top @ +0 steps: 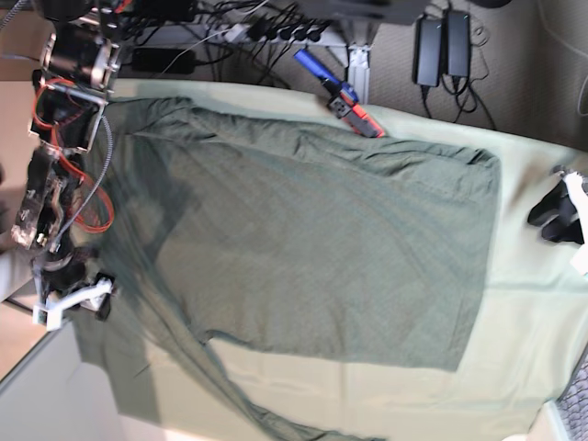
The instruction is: Fold the T-shirt properly
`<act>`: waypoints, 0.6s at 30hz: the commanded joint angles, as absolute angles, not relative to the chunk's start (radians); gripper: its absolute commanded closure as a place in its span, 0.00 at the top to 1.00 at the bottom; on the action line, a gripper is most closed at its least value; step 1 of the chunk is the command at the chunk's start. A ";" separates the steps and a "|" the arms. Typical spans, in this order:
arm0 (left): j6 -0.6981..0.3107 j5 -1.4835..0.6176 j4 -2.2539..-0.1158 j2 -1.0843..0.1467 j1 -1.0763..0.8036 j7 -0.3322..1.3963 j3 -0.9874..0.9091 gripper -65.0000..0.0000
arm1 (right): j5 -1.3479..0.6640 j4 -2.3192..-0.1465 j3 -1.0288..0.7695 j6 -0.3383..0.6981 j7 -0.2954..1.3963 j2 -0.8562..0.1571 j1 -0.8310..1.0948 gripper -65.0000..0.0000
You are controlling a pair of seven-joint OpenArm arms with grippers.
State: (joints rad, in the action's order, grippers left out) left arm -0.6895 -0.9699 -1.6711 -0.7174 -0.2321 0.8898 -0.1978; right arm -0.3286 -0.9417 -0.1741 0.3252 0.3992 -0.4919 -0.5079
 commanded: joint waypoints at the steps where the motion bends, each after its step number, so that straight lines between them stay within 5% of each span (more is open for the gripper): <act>1: -0.698 -0.986 -1.684 -0.740 -0.222 0.872 -0.210 0.45 | -0.309 -0.873 -0.146 0.312 0.350 -0.494 -0.574 0.53; 6: -0.698 -0.987 -1.684 -0.740 -0.222 0.872 -0.210 0.45 | -0.267 -0.508 -0.035 0.307 0.221 -0.411 -0.715 0.53; 13: -0.698 -0.986 -1.684 -0.740 -0.222 0.872 -0.210 0.45 | -0.209 -0.476 -0.033 0.307 0.184 -0.368 -0.722 0.50; 18: -0.698 -0.987 -1.684 -0.740 -0.221 0.849 -0.210 0.45 | -0.190 -0.476 -0.033 0.308 0.183 -0.368 -0.722 0.09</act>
State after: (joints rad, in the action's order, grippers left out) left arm -0.6895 -0.9691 -1.6711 -0.7174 -0.2325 0.8753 -0.1978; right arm -0.1879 -0.4637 -0.0322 0.3027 0.1913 -0.3573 -0.6926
